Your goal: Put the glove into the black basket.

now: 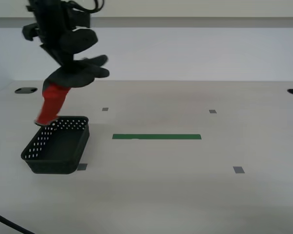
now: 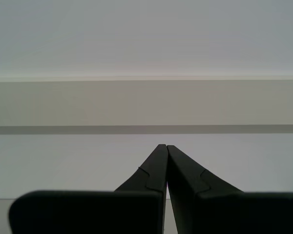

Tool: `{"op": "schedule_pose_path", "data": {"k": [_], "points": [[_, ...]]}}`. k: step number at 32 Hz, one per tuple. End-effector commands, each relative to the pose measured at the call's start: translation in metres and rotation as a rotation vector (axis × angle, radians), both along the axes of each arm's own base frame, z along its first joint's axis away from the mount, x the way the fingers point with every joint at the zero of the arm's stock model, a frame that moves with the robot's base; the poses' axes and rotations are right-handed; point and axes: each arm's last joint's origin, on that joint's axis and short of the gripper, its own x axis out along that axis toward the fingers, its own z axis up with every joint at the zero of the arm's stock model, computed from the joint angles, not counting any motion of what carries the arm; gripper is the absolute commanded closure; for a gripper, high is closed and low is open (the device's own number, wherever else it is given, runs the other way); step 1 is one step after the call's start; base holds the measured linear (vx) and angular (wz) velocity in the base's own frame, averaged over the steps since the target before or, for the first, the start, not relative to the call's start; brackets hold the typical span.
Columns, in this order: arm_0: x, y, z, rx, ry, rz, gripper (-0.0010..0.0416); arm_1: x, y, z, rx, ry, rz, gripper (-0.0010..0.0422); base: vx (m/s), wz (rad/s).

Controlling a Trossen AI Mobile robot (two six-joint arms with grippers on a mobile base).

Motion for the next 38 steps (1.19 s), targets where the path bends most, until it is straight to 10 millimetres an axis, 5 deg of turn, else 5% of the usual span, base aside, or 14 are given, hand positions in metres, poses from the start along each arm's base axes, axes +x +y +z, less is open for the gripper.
{"op": "schedule_pose_path", "data": {"k": [1,9,16,26,31,38], "points": [[0.0,0.0,0.0,0.0,0.006,0.002,0.0405,-0.016,0.038,-0.02,-0.001,0.03,0.118,0.0413,0.0,0.0],[0.0,0.0,-0.001,0.0,0.014,0.002,0.0405,-0.029,0.058,-0.066,-0.015,0.013,0.23,0.0413,0.0,0.0],[0.0,0.0,-0.001,0.0,0.014,0.002,0.0405,-0.026,0.066,-0.068,0.163,-0.056,0.264,0.0412,0.0,0.0],[0.0,0.0,-0.001,0.0,0.013,0.002,0.0405,-0.023,0.063,-0.068,0.041,-0.057,0.276,0.0403,0.0,0.0],[0.0,0.0,-0.001,0.0,0.014,0.002,0.0405,-0.021,0.062,-0.067,0.014,-0.07,0.305,0.0274,0.0,0.0],[0.0,0.0,-0.001,0.0,0.014,0.002,0.0405,-0.021,0.062,-0.067,0.011,-0.07,0.32,0.0179,0.0,0.0]]}}
